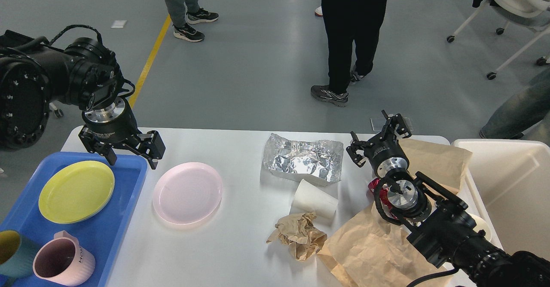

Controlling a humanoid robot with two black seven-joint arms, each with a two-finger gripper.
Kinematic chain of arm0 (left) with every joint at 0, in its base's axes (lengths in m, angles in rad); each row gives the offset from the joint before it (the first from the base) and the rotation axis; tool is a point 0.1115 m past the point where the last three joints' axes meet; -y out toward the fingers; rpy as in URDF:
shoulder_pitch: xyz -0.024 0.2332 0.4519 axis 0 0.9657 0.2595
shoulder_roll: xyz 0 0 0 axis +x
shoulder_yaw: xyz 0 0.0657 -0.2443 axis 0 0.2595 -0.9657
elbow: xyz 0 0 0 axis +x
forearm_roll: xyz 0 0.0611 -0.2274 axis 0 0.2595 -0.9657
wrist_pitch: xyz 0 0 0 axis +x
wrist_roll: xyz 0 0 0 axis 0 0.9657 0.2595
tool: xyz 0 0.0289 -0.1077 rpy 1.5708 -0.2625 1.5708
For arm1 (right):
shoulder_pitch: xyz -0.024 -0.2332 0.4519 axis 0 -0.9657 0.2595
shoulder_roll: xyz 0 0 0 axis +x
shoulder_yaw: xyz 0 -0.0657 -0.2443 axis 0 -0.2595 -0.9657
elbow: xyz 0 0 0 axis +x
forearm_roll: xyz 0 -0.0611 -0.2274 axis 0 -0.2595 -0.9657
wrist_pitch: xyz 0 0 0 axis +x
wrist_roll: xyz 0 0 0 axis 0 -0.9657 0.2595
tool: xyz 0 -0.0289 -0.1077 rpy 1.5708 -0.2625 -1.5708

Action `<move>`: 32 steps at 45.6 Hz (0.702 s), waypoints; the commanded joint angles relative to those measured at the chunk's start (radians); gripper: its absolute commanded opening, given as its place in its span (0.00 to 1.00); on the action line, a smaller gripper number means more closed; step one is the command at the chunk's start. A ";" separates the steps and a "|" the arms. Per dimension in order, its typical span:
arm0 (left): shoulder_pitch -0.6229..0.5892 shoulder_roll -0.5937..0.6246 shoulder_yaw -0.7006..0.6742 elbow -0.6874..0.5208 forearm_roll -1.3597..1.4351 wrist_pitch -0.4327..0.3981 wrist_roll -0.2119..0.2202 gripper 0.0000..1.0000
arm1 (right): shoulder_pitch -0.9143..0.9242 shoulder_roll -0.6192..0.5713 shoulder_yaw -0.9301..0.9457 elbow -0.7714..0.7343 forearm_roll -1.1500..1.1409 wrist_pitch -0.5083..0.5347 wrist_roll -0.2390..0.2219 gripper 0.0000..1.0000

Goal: Tidy desktop
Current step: 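Move the left gripper to the edge of the pink plate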

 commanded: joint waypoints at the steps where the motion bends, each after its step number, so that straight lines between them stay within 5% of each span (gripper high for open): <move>1: 0.050 -0.016 -0.028 0.010 -0.001 0.000 0.007 0.94 | 0.000 -0.001 0.000 0.000 0.000 0.000 0.000 1.00; 6: 0.101 -0.017 -0.042 0.022 -0.001 0.000 0.013 0.94 | 0.000 0.000 0.000 0.000 0.000 0.000 -0.001 1.00; 15: 0.188 -0.017 -0.105 0.056 -0.002 0.141 0.046 0.94 | 0.000 0.000 0.000 0.000 0.000 0.000 -0.001 1.00; 32: 0.398 -0.014 -0.363 0.249 -0.002 0.201 0.398 0.94 | 0.000 0.000 0.000 0.000 0.000 0.000 0.000 1.00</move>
